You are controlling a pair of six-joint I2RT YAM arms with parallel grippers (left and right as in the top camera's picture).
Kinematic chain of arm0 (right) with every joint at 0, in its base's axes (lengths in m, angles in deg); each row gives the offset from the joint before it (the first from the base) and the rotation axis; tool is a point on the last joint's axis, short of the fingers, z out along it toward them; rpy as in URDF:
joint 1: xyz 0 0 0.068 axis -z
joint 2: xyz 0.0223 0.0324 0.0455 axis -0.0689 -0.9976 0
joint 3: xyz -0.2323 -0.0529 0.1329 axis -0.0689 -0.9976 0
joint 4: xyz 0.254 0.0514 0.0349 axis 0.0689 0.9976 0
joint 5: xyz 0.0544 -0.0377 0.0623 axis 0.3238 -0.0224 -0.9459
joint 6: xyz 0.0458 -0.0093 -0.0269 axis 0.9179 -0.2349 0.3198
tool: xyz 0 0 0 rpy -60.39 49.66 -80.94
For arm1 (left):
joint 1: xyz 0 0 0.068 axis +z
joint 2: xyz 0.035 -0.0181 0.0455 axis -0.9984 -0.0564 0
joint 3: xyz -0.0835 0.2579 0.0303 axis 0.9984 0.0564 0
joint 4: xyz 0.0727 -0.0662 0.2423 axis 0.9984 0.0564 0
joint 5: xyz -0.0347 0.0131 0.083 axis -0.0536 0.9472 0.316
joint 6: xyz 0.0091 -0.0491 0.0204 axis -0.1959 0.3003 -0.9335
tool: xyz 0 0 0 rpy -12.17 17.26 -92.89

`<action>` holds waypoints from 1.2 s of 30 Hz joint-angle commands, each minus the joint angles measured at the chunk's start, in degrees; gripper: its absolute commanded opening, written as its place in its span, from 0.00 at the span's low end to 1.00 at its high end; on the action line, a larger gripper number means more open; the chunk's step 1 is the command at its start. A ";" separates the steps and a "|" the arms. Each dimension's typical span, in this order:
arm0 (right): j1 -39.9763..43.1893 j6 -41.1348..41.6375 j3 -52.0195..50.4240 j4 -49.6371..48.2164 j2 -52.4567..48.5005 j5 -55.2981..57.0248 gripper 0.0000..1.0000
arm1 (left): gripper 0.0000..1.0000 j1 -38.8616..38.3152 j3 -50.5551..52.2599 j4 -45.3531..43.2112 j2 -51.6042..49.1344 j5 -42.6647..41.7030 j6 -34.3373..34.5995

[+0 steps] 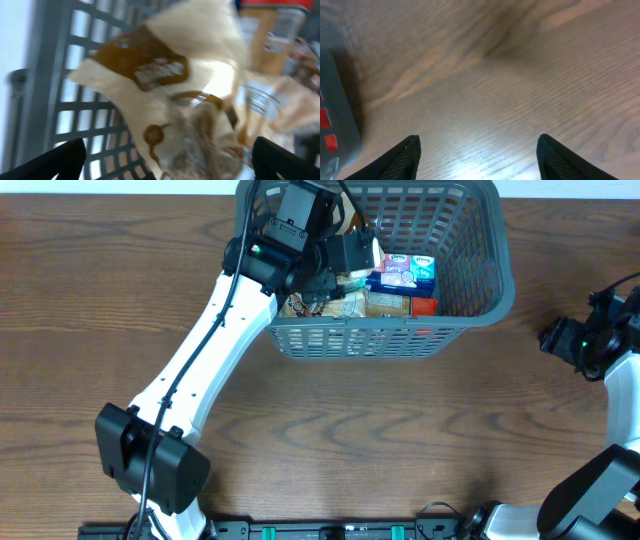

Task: Pack container

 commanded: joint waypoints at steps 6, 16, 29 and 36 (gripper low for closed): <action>-0.17 -0.74 2.71 -3.76 -0.48 -0.02 0.63 | 0.99 1.81 -1.44 -9.81 1.36 9.90 12.20; -5.31 -4.39 17.16 -10.29 -0.48 -0.02 0.68 | 0.99 14.43 -4.13 -19.45 5.16 22.34 31.80; -14.36 -5.60 22.64 -13.88 -0.48 1.66 0.98 | 0.99 32.92 0.63 -19.28 13.46 18.97 48.00; -16.44 -4.94 18.97 -7.74 0.74 5.79 0.99 | 0.99 33.97 21.20 -26.51 24.90 18.64 50.93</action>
